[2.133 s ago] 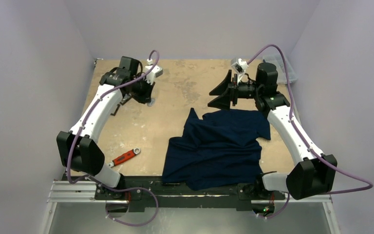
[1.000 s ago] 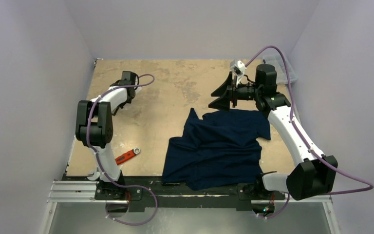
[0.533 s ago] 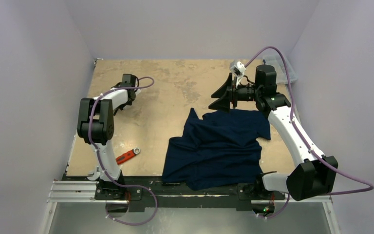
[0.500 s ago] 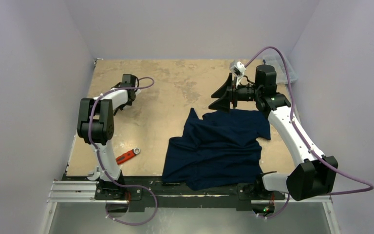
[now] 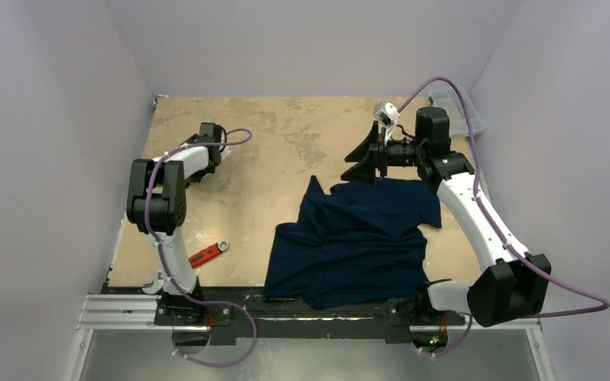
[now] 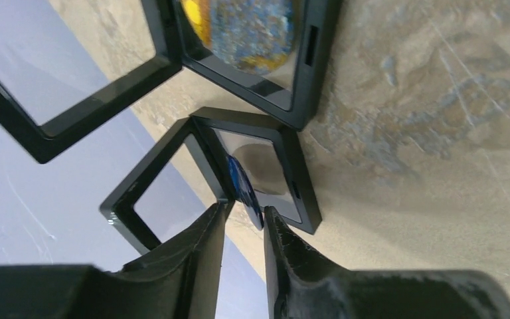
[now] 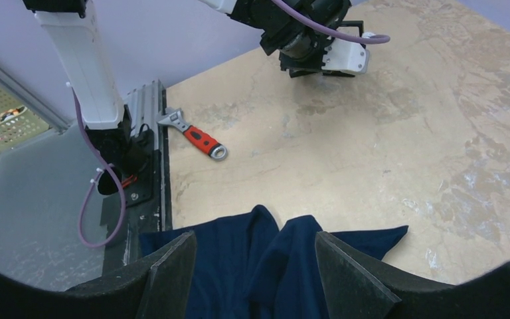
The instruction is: Remove the brooch from the garment
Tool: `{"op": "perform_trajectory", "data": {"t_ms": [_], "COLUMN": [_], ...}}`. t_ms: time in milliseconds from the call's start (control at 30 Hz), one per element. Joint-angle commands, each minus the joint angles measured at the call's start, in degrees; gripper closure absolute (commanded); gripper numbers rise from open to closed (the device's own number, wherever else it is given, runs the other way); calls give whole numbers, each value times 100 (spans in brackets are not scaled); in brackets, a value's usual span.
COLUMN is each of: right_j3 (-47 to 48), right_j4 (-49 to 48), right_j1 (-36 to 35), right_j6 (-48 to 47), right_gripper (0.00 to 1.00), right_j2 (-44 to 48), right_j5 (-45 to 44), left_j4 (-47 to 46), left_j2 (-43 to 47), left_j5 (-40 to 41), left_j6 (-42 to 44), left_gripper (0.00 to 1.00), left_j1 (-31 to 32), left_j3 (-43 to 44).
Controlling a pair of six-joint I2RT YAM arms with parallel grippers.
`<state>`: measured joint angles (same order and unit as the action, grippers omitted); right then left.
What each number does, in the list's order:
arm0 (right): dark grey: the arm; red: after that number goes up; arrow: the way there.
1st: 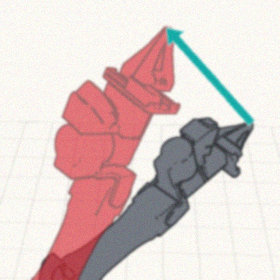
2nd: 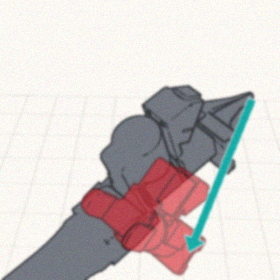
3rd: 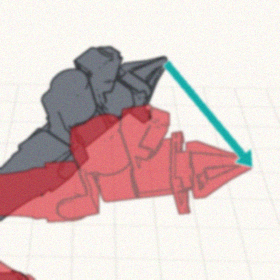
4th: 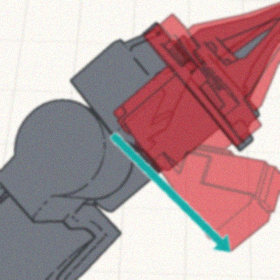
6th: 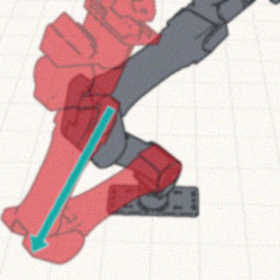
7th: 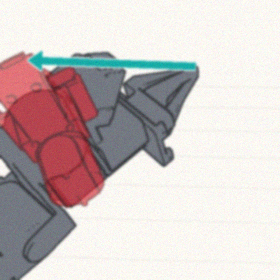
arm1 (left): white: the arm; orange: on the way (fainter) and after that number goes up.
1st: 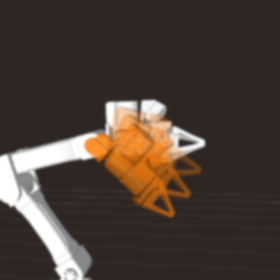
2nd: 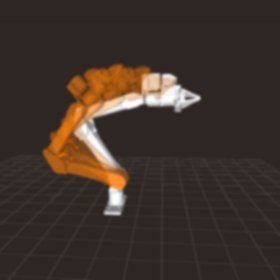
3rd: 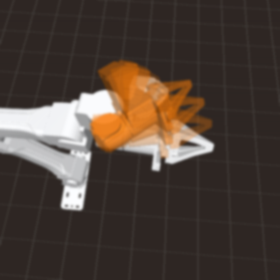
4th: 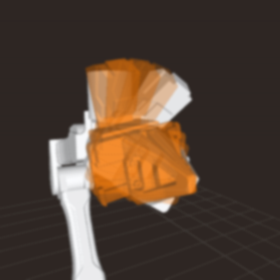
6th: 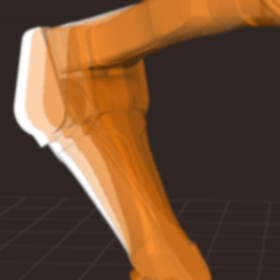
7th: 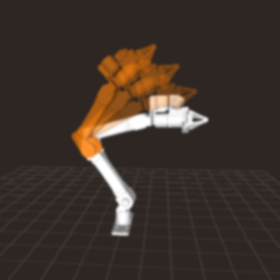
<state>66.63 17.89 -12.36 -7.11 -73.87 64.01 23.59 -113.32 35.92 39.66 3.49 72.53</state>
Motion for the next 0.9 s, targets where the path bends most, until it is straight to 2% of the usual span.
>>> {"op": "perform_trajectory", "data": {"t_ms": [0,167,267,400,500,633,767,867], "right_j3": [280,264,250,254,300,636,843,781], "right_j4": [101,130,137,153,419,1428,2248,2372], "right_j1": [19,16,17,17,18,128,265,319], "right_j6": [-227,-271,-281,-246,-311,-934,-1736,-2032], "right_gripper": [30,30,30,30,30,31,32,34], "right_j2": [13,-2,-13,-38,-114,-520,-1016,-1273], "right_j5": [25,15,24,-24,-318,-905,-1651,-2264], "left_j4": [413,772,1033,1664,2396,3943,4049,3524], "left_j2": [112,265,447,704,974,842,735,836], "left_j5": [-242,-441,-747,-1377,-2578,-5042,-6174,-6444], "left_j6": [-224,-460,-628,-990,-1288,-1591,-2485,-2959], "left_gripper": [69,64,58,57,57,55,54,54], "left_j1": [-50,-47,-33,57,144,214,526,1009], "left_j3": [195,408,543,924,1373,2470,2632,2244]}}
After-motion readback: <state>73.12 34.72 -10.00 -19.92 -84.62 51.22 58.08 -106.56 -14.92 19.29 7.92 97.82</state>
